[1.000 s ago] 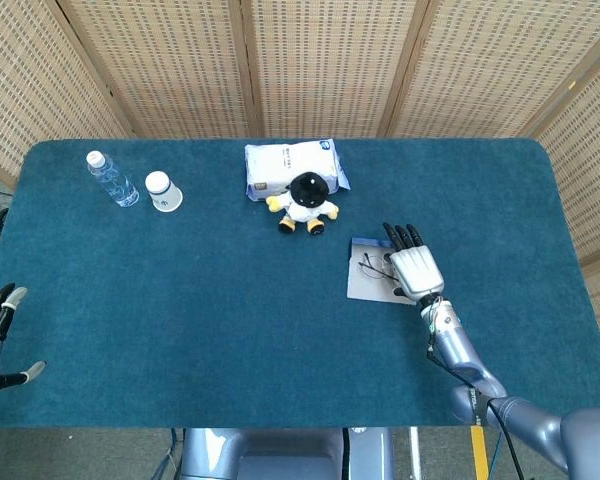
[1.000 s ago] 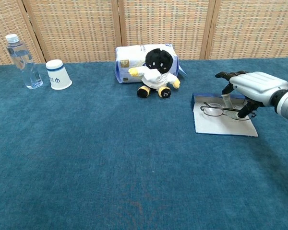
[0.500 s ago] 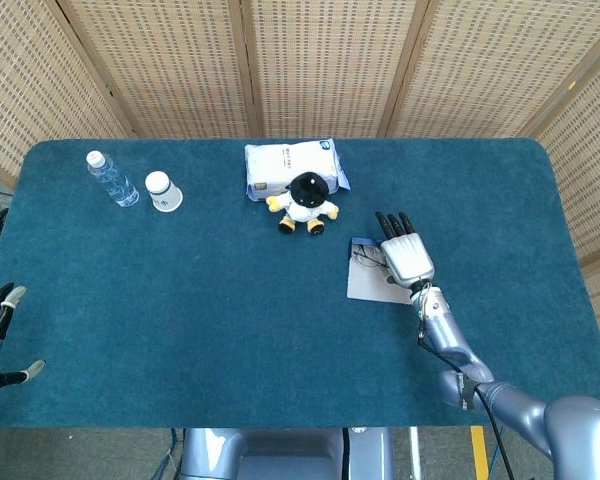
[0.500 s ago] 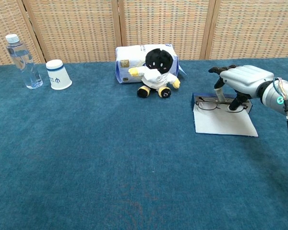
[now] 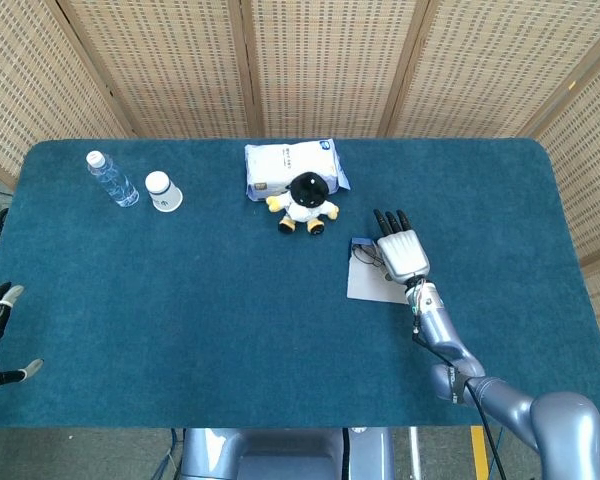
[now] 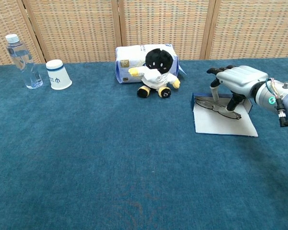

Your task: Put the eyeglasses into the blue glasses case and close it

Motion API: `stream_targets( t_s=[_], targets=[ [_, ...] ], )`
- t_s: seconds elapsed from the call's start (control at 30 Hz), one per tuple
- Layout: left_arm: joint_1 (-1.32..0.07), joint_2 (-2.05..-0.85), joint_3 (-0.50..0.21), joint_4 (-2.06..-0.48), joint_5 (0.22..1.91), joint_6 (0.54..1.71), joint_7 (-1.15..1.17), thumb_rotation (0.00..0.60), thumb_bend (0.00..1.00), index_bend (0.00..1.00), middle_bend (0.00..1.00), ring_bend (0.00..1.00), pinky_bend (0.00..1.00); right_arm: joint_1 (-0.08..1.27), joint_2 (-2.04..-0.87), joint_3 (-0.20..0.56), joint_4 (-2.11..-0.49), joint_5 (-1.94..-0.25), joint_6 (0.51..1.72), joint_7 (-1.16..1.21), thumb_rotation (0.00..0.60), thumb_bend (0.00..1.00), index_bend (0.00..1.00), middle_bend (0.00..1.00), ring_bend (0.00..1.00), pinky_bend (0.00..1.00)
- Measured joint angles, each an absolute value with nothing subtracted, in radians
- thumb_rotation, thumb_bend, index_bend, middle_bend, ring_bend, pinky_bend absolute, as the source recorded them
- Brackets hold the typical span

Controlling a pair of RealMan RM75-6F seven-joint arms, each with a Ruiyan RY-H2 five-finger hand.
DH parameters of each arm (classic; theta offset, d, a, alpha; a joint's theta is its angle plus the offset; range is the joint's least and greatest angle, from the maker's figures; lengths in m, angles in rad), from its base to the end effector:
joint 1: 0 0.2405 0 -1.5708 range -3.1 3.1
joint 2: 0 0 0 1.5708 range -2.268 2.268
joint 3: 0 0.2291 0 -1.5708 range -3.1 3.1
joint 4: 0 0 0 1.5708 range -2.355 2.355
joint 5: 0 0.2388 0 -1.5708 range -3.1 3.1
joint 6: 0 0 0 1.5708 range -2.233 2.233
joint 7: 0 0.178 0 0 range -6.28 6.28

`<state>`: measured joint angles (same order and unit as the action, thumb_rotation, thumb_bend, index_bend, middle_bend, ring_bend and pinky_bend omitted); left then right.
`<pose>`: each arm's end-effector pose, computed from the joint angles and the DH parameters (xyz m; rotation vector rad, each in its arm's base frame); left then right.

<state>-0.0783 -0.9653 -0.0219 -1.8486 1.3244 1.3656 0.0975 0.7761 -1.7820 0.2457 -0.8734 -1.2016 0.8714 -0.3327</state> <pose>-0.3003 0.1991 0.1272 -1.3351 -1.0857 -0.7141 -0.1873 -0.4381 -0.0598 1.7596 -0.7022 0.7040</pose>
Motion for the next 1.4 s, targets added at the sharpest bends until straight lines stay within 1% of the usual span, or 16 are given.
stream_targets(
  t_s=[0.07,0.33,0.47,0.6,0.7,0.8,0.93,0.97,1.07,1.13,1.27,1.4],
  targets=[
    [-0.079,-0.965,-0.021,-1.848,1.325,1.364,0.096,0.600,0.08,0.00,0.00,0.00,0.00,0.774,-1.784,0.244,-0.873,-1.203,0.881,-0.330,0.600,0.26,0.35,0.00,0.00,0.00],
    [-0.077,-0.963,-0.018,-1.849,1.334,1.368,0.089,0.600,0.08,0.00,0.00,0.00,0.00,0.767,-1.782,0.245,-0.875,-1.204,0.911,-0.319,0.600,0.26,0.34,0.00,0.00,0.00],
    [-0.076,-0.961,-0.017,-1.851,1.339,1.371,0.088,0.600,0.08,0.00,0.00,0.00,0.00,0.765,-1.780,0.247,-0.874,-1.196,0.909,-0.318,0.600,0.26,0.22,0.00,0.00,0.00],
    [-0.077,-0.961,-0.017,-1.850,1.336,1.367,0.086,0.600,0.08,0.00,0.00,0.00,0.00,0.762,-1.775,0.248,-0.890,-1.196,0.915,-0.309,0.600,0.26,0.13,0.00,0.00,0.00],
    [-0.079,-0.961,-0.018,-1.849,1.331,1.363,0.087,0.600,0.08,0.00,0.00,0.00,0.00,0.755,-1.764,0.248,-0.911,-1.205,0.944,-0.303,0.600,0.26,0.08,0.00,0.00,0.00],
    [-0.081,-0.961,-0.018,-1.849,1.330,1.359,0.089,0.600,0.08,0.00,0.00,0.00,0.00,0.740,-1.742,0.243,-0.949,-1.231,0.999,-0.295,0.600,0.26,0.06,0.00,0.00,0.00],
    [-0.083,-0.962,-0.017,-1.851,1.330,1.357,0.092,0.600,0.08,0.00,0.00,0.00,0.00,0.705,-1.696,0.223,-1.032,-1.278,1.076,-0.279,0.600,0.26,0.06,0.00,0.00,0.00],
    [-0.083,-0.962,-0.016,-1.851,1.331,1.357,0.093,0.600,0.08,0.00,0.00,0.00,0.00,0.697,-1.686,0.216,-1.047,-1.288,1.086,-0.275,0.600,0.26,0.08,0.00,0.00,0.00],
    [-0.083,-0.963,-0.015,-1.852,1.336,1.358,0.095,0.600,0.08,0.00,0.00,0.00,0.00,0.672,-1.656,0.185,-1.091,-1.322,1.111,-0.265,0.600,0.26,0.17,0.00,0.00,0.00],
    [-0.081,-0.963,-0.011,-1.855,1.346,1.361,0.098,0.600,0.08,0.00,0.00,0.00,0.00,0.649,-1.645,0.148,-1.114,-1.357,1.132,-0.261,0.600,0.26,0.21,0.00,0.00,0.00],
    [-0.078,-0.964,-0.005,-1.860,1.361,1.369,0.105,0.600,0.08,0.00,0.00,0.00,0.00,0.610,-1.648,0.083,-1.128,-1.409,1.160,-0.263,0.600,0.26,0.24,0.00,0.00,0.00],
    [-0.073,-0.966,-0.001,-1.863,1.370,1.379,0.109,0.600,0.08,0.00,0.00,0.00,0.00,0.602,-1.683,0.071,-1.102,-1.423,1.162,-0.277,0.600,0.26,0.25,0.00,0.00,0.00]
  ],
)
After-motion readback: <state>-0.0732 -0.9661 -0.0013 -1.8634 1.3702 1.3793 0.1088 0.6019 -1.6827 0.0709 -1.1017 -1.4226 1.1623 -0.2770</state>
